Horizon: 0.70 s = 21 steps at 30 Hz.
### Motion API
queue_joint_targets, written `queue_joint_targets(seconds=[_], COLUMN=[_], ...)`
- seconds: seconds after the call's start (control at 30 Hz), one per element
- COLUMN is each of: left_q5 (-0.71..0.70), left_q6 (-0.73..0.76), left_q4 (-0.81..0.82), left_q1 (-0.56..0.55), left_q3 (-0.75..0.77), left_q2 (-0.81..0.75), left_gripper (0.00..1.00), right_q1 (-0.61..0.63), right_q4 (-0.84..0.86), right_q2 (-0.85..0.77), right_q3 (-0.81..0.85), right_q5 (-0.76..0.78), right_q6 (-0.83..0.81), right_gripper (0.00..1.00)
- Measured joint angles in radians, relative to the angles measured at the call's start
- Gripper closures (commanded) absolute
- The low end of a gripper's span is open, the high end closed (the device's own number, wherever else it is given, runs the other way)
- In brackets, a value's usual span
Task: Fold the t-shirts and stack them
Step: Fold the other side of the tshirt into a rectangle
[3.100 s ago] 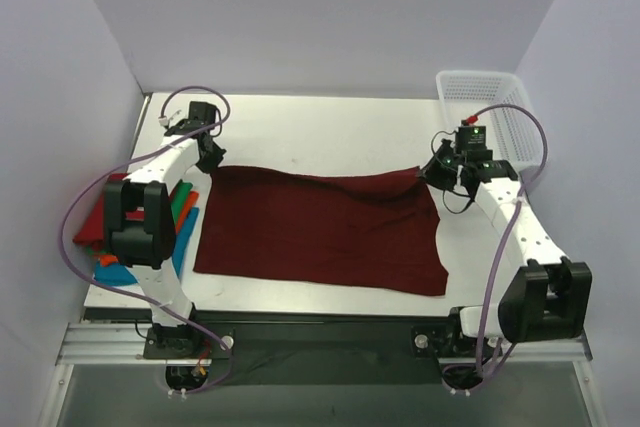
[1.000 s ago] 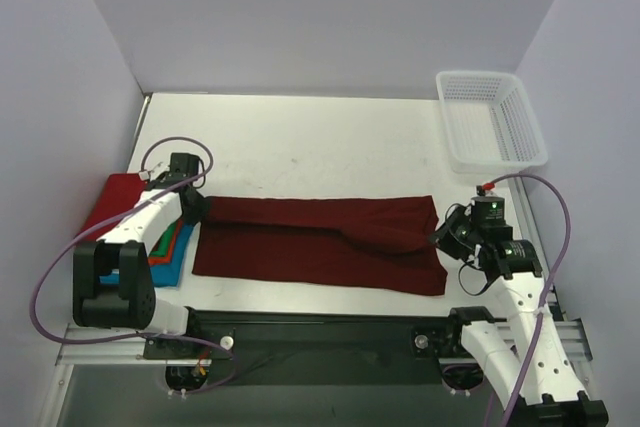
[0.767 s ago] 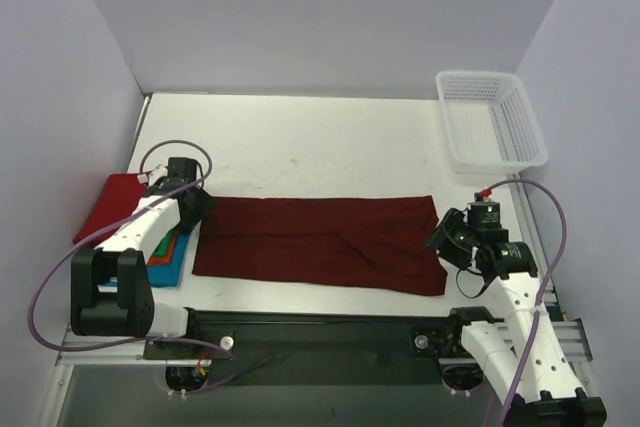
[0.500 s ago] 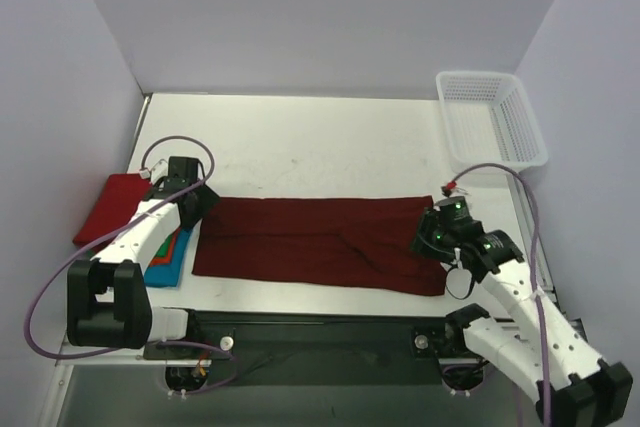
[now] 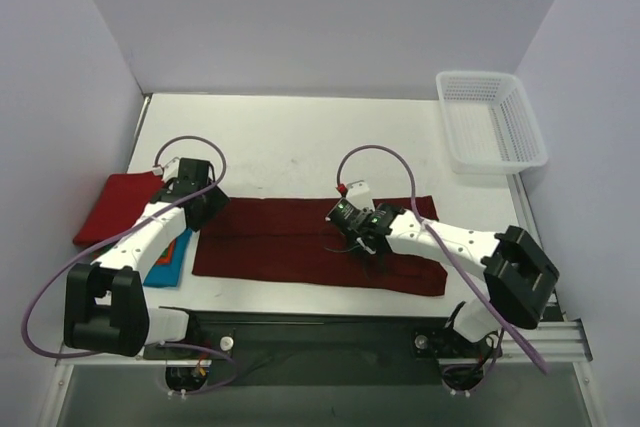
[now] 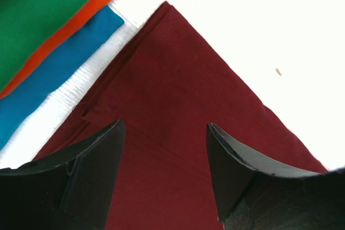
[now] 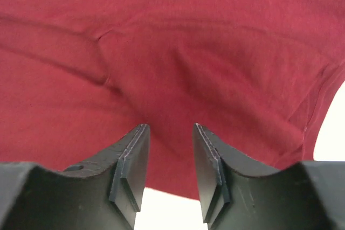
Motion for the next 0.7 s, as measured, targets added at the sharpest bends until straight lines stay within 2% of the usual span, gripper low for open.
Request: queue_joint_targets(seconds=[0.33,0.7], left_q5=[0.013,0.036], left_q6=[0.010,0.026], left_q4=[0.010,0.034], left_q1=[-0.017,-0.034], left_q3=[-0.027,-0.043], left_q2=[-0.042,-0.050], left_gripper=[0.29,0.30], right_q1=[0.000,0.015], right_q4=[0.045,0.071], right_q2=[0.145,0.082], right_q3=[0.031,-0.031], right_q5=[0.040,0.010], right_q6=[-0.068,-0.053], right_gripper=[0.63,0.62])
